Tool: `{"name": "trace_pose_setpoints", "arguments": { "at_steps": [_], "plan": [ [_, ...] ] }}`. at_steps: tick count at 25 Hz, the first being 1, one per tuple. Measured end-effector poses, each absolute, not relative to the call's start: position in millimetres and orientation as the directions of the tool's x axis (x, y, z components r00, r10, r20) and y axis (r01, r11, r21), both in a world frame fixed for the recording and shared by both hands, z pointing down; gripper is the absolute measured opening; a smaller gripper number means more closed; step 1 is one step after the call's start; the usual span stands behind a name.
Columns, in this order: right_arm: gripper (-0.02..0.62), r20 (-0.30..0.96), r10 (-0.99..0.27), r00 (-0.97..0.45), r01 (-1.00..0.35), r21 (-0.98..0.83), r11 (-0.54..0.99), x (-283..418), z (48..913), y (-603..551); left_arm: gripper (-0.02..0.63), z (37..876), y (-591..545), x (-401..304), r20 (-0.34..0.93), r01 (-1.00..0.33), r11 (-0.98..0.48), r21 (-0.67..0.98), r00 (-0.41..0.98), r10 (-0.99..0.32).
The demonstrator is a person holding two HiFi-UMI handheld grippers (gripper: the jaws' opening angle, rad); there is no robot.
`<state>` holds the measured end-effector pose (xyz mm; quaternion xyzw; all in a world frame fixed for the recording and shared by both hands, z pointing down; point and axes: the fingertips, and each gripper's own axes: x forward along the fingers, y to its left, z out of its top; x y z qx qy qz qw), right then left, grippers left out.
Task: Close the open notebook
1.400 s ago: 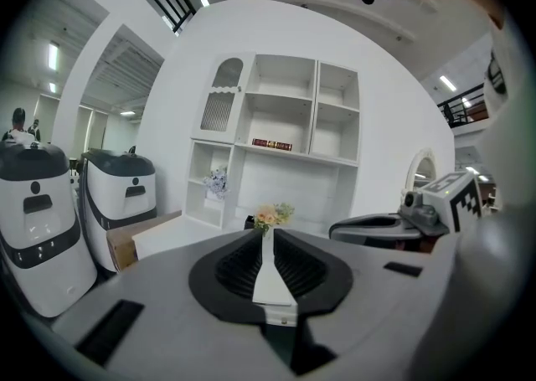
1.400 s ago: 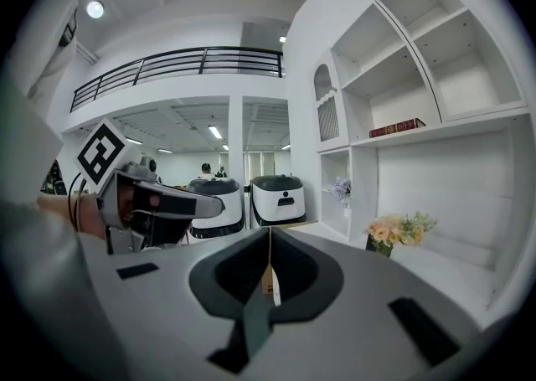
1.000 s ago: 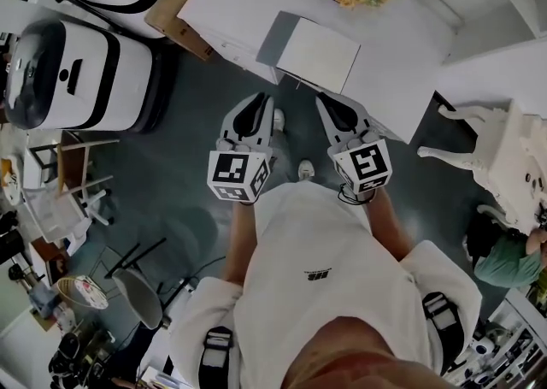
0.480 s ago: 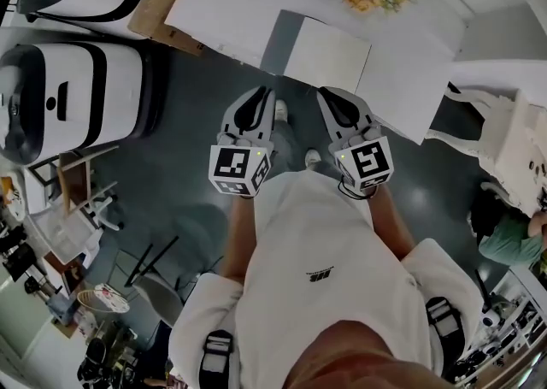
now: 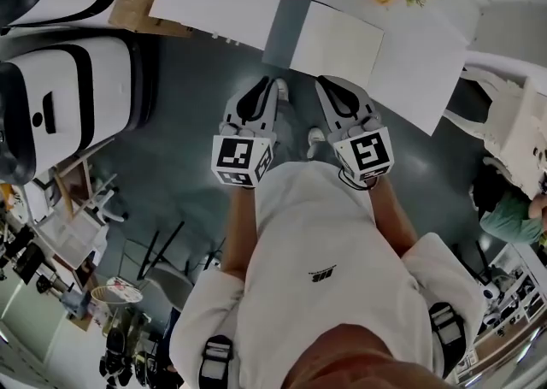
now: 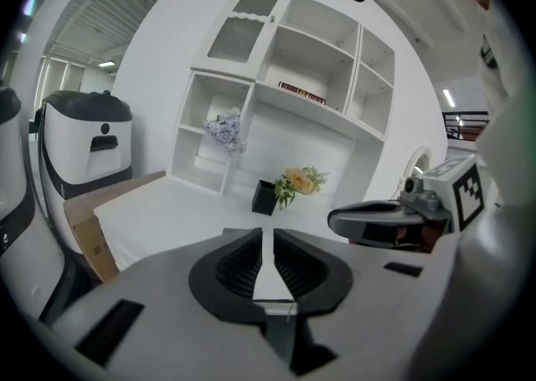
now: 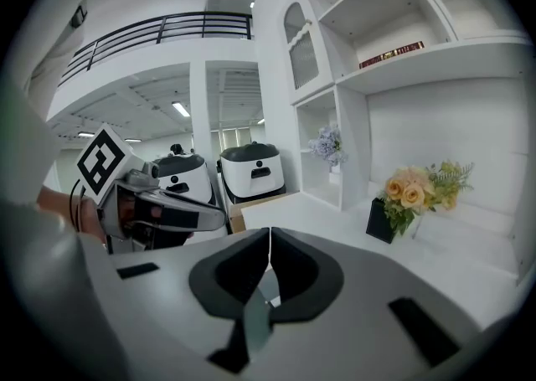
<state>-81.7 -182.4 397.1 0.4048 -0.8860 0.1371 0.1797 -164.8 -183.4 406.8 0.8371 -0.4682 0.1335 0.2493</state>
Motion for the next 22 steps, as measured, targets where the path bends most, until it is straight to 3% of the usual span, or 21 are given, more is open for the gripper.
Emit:
{"name": "trace_pose_setpoints", "arguments": {
  "at_steps": [22],
  "plan": [
    [-0.003,0.579,-0.574,-0.579,-0.764,-0.14,0.63,-126.8,511.5,-214.3,0.0,546.3,-220.0,-191.2,0.591,-0.837,-0.367,0.406,0.547,-0.593]
  ]
}}
